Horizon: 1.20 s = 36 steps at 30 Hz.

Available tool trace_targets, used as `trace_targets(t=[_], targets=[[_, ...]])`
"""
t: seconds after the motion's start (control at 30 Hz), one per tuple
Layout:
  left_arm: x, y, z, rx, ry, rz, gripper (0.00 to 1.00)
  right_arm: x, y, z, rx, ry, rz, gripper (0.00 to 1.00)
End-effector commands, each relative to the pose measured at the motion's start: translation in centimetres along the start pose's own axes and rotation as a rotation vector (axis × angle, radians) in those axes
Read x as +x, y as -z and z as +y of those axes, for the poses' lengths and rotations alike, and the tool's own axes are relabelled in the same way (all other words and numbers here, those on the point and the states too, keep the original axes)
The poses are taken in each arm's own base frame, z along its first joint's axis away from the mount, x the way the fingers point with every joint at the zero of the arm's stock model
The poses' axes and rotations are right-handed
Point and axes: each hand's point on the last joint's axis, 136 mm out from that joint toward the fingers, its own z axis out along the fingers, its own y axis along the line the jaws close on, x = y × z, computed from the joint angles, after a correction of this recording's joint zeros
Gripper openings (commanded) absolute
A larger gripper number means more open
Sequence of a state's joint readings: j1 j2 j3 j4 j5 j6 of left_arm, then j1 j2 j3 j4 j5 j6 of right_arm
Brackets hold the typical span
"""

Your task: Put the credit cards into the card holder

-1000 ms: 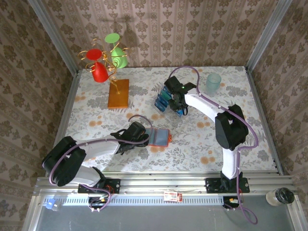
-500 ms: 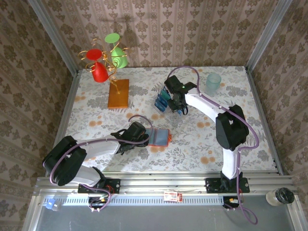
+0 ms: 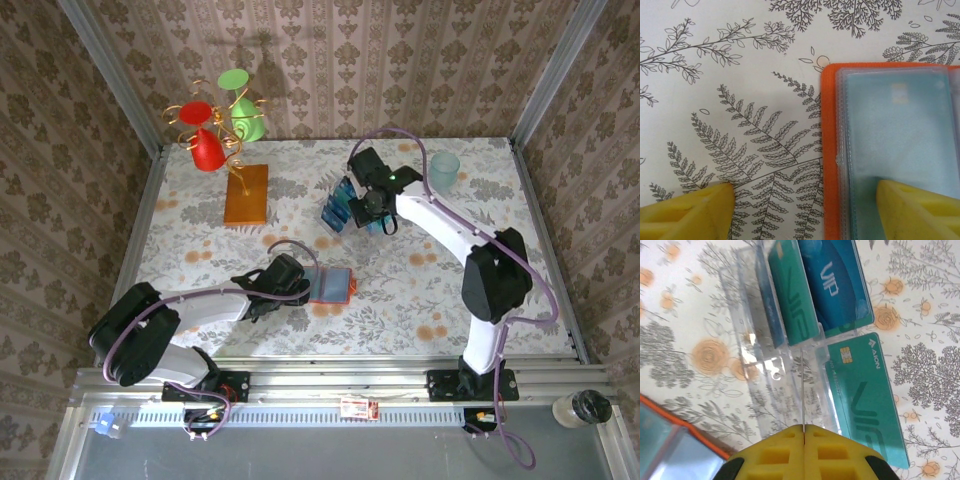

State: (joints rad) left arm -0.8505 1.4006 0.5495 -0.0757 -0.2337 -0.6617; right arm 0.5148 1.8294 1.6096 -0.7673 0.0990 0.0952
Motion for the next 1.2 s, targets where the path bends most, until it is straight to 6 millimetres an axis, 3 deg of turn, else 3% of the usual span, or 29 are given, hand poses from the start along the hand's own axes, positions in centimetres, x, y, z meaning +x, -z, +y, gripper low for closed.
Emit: trace_targets(t=[0.0,0.3,0.53,0.77,1.17], targets=[[0.5,0.5,0.6,-0.028,0.014,0.000,0.76,-0.9,2.7,2.1,-0.140,-0.080,-0.081,0.00],[0.8,1.4,0.8,-0.018,0.054,-0.020,0.76,2.5,2.2,8.6,-0.491,-0.321,-0.087,0.00],[0.3,2.3,0.8,-0.013,0.057,-0.038,0.76,5.9,0.7,12.3,-0.579,-0.374,-0.037,0.00],[-0.7,3.1,0.5,-0.009,0.053,-0.060,0.76,8.1,-1.7,13.7,-0.581,-0.395,0.012,0.00],[-1.4,3.6,0.7,-0.019,0.050,-0.081,0.77,9.4,-4.9,14.5,-0.571,-0.359,0.078,0.00]])
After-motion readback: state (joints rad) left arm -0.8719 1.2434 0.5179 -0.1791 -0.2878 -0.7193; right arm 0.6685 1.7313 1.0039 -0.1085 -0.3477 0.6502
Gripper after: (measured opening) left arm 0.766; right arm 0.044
